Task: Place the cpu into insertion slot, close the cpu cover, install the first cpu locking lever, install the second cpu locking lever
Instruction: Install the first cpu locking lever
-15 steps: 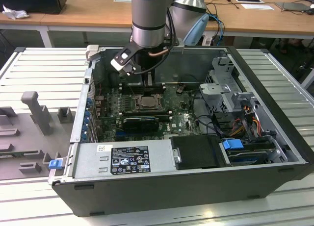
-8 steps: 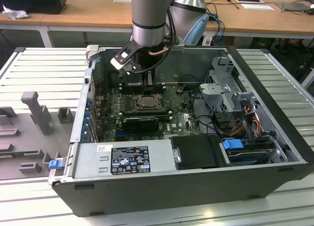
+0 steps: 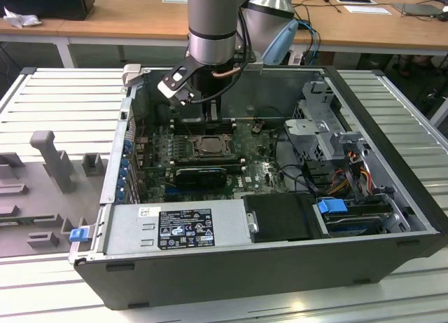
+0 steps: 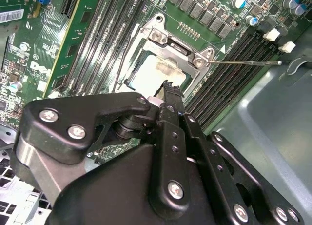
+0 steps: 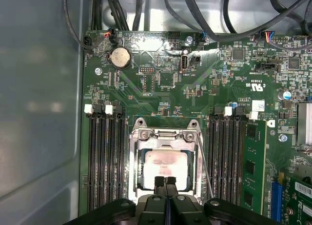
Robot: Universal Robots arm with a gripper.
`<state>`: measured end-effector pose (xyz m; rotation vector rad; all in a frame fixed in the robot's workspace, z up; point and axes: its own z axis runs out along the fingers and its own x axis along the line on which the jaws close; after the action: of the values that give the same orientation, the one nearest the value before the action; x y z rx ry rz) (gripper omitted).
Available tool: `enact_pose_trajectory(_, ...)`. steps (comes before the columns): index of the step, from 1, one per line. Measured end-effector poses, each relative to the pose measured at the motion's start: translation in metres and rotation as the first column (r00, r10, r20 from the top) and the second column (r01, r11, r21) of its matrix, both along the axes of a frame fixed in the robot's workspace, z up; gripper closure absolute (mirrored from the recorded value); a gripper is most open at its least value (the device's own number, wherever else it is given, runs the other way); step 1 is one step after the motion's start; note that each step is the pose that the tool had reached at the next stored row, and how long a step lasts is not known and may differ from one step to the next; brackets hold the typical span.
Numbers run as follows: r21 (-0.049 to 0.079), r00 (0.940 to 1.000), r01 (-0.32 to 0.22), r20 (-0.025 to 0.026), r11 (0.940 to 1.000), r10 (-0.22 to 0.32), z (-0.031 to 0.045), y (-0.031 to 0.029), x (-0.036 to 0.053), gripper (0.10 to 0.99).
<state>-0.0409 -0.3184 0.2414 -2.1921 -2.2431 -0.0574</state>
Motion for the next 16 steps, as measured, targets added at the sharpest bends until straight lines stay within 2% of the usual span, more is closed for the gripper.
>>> enact_pose_trajectory(16,0.0,1.0,0.0,-0.0001,1.0,0.0,0.005,0.0,0.0,0.98)
